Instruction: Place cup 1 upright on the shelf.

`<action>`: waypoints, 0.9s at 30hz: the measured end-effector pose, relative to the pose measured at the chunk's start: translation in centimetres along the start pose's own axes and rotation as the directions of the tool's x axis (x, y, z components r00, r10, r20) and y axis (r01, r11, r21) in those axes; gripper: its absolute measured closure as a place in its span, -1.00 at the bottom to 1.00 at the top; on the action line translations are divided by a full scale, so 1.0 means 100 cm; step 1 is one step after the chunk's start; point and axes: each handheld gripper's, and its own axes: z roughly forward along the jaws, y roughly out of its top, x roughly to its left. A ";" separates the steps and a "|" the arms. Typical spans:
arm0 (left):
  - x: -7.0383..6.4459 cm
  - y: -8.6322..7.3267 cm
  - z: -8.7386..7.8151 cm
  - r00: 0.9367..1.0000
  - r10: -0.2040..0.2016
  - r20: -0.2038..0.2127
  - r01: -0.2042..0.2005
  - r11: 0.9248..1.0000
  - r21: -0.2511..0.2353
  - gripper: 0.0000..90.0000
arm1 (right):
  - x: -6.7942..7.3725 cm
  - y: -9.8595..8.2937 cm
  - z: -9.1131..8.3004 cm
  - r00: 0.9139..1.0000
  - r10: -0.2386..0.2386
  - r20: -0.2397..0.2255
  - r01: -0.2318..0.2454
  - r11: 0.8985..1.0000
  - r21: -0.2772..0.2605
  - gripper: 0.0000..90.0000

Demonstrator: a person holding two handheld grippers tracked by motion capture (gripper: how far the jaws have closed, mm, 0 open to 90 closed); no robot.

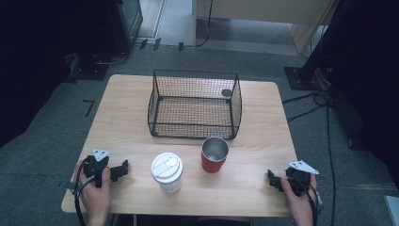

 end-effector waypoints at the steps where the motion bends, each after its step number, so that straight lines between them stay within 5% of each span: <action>1: 0.000 0.000 0.000 1.000 0.000 0.000 0.000 1.000 0.000 -1.00 | 0.000 0.000 0.000 1.000 -0.001 0.000 0.001 1.000 0.000 -1.00; 9: 0.000 0.000 0.000 1.000 0.000 0.000 0.000 1.000 0.000 -1.00 | 0.007 -0.001 -0.004 1.000 -0.011 0.014 0.011 1.000 -0.005 -1.00; 27: 0.000 0.000 0.000 1.000 0.000 0.000 0.000 1.000 0.000 -1.00 | 0.043 0.014 -0.023 0.996 -0.038 -0.075 0.032 0.996 -0.085 -1.00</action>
